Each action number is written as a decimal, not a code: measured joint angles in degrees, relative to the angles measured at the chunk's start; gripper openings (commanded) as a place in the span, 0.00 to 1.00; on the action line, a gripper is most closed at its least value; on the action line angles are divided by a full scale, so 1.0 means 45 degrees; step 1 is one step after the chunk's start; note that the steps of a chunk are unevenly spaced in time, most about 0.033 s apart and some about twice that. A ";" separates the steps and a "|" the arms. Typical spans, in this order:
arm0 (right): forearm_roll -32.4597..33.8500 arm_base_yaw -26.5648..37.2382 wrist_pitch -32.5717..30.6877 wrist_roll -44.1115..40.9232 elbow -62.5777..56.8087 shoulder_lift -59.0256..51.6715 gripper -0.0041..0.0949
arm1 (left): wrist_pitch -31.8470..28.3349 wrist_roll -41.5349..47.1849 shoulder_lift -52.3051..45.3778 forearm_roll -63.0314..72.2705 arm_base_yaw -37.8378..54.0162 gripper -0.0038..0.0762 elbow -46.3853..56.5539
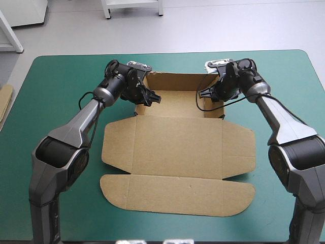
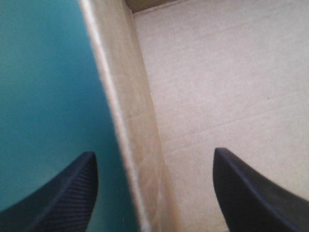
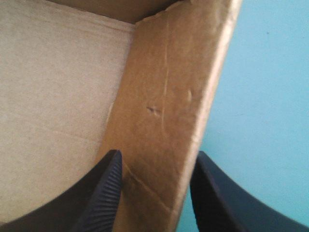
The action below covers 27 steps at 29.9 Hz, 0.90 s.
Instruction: Fold the box
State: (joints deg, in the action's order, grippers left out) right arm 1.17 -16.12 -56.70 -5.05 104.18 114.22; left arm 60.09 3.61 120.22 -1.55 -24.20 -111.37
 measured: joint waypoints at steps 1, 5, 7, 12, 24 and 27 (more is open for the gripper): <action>0.0012 0.0000 -0.0046 0.0000 0.0000 -0.0133 0.48 | 0.0000 0.0000 -0.0148 0.0000 0.0000 0.69 0.0000; 0.0026 0.0000 -0.0305 0.0000 0.0024 -0.0727 0.48 | 0.0017 -0.0014 -0.0736 0.0000 0.0000 0.69 0.0000; 0.0040 0.0000 -0.0534 0.0000 0.0050 -0.0984 0.48 | 0.0047 -0.0033 -0.1037 0.0000 0.0000 0.69 0.0000; 0.0040 0.0000 -0.0921 0.0000 0.0067 -0.1720 0.48 | 0.0295 -0.0236 -0.1875 0.0002 0.0000 0.69 0.0000; 0.0040 0.0000 -0.1270 0.0110 0.0067 -0.3542 0.48 | 0.0336 -0.0656 -0.6107 -0.0010 0.0000 0.69 0.2820; 0.0042 0.0000 -0.1281 0.0155 0.0067 -0.3702 0.48 | 0.0222 -0.0656 -0.7641 -0.0022 0.0000 0.69 0.4050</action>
State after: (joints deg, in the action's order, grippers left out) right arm 1.36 -16.12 -62.46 -4.35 104.48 97.56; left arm 61.09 0.66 85.83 -1.65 -24.20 -93.15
